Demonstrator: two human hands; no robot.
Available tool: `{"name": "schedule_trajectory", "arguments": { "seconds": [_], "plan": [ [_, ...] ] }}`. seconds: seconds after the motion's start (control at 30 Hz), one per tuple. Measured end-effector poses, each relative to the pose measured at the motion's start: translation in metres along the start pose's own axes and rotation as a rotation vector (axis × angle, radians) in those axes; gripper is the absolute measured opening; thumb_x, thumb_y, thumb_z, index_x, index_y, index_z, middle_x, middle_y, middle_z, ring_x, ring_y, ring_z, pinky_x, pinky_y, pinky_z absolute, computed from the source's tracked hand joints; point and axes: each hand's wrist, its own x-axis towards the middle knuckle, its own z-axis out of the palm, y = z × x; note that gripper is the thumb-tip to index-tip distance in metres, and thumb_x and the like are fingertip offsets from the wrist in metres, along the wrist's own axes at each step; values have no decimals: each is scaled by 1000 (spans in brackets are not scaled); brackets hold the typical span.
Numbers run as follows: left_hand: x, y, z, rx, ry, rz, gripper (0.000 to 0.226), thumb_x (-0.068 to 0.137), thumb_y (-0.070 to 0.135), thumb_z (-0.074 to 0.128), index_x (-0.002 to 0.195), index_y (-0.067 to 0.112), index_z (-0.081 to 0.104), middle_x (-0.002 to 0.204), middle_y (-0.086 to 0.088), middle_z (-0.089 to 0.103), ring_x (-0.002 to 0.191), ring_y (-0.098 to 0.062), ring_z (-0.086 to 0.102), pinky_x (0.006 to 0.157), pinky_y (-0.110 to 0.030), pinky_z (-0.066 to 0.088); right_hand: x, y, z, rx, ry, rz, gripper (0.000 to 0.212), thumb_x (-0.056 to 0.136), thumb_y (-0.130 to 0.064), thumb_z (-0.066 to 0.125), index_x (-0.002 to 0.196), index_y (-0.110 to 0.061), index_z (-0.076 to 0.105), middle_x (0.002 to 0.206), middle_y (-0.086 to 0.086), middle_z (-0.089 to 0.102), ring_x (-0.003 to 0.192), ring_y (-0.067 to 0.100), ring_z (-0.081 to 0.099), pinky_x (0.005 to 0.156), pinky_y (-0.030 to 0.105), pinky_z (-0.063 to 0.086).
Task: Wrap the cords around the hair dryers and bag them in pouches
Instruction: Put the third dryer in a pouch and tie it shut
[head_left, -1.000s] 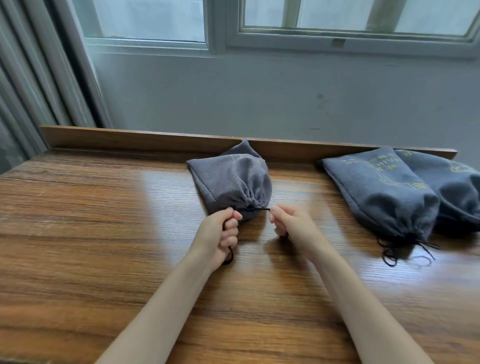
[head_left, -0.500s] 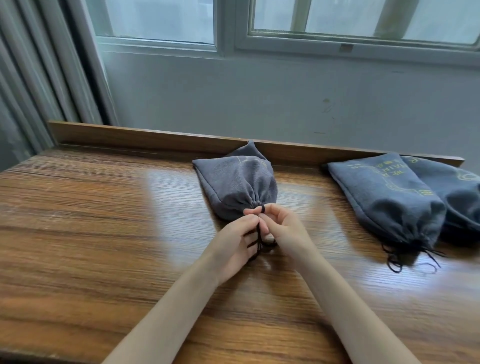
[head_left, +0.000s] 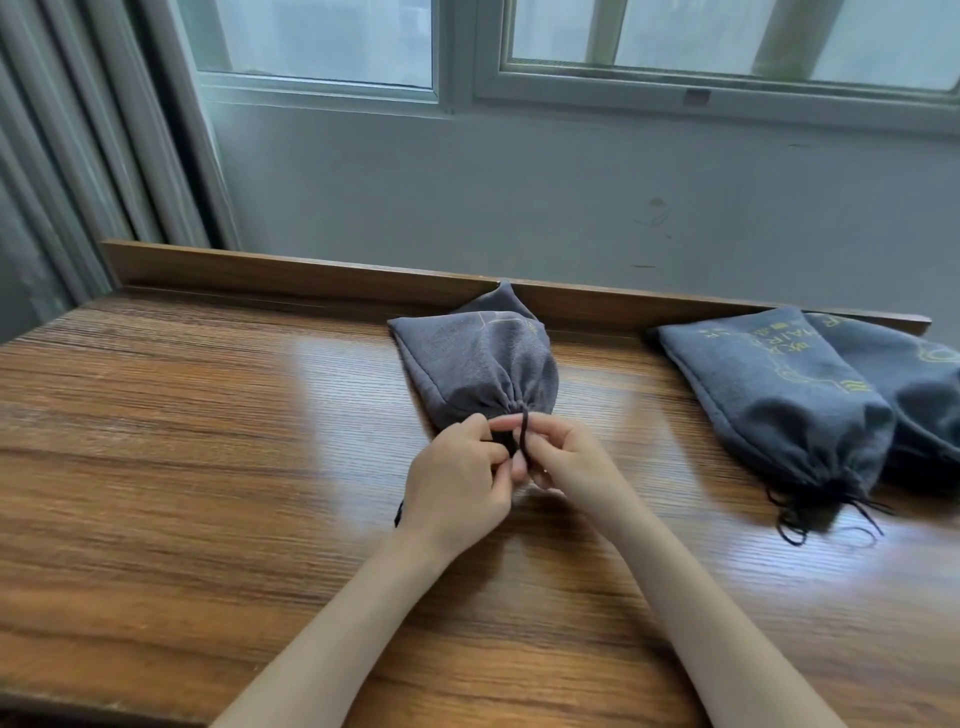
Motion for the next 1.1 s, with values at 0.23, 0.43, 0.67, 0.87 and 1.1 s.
{"name": "schedule_trajectory", "arguments": {
  "seconds": [0.23, 0.43, 0.67, 0.87, 1.1],
  "plan": [
    [0, -6, 0, 57, 22, 121, 30, 78, 28, 48, 57, 15, 65, 65, 2, 46, 61, -19, 51, 48, -26, 38, 2, 6, -7, -338, -19, -107, 13, 88, 3, 55, 79, 2, 65, 46, -22, 55, 45, -7, 48, 50, 8, 34],
    [4, -8, -6, -147, -43, -90, 33, 84, 24, 49, 57, 10, 62, 64, 7, 38, 62, -12, 47, 60, -34, 38, 5, 0, -9, -28, 156, 81, 22, 95, -9, 46, 74, -14, 51, 66, -3, 45, 45, 1, 41, 46, 14, 33],
    [7, -7, -8, -368, -70, -208, 45, 87, 10, 54, 46, 26, 48, 63, 3, 52, 63, -7, 48, 62, -16, 32, 6, 0, -10, 362, 157, 154, 25, 98, -20, 41, 75, -17, 48, 67, -5, 48, 47, -1, 42, 51, 11, 38],
    [7, -5, -7, -317, -75, -226, 45, 88, 13, 52, 46, 27, 46, 61, 5, 50, 61, -3, 48, 64, -24, 34, 6, -1, -10, 448, 217, 109, 26, 100, -19, 38, 82, -13, 55, 74, -4, 56, 66, 3, 48, 59, 13, 43],
    [6, -6, -7, -259, -23, -232, 43, 87, 15, 52, 47, 27, 46, 60, 7, 49, 60, -7, 46, 64, -31, 38, 4, -1, -12, 479, 171, 140, 30, 99, -20, 38, 73, -14, 51, 67, -2, 49, 59, 3, 48, 71, 22, 43]
  ]
}}
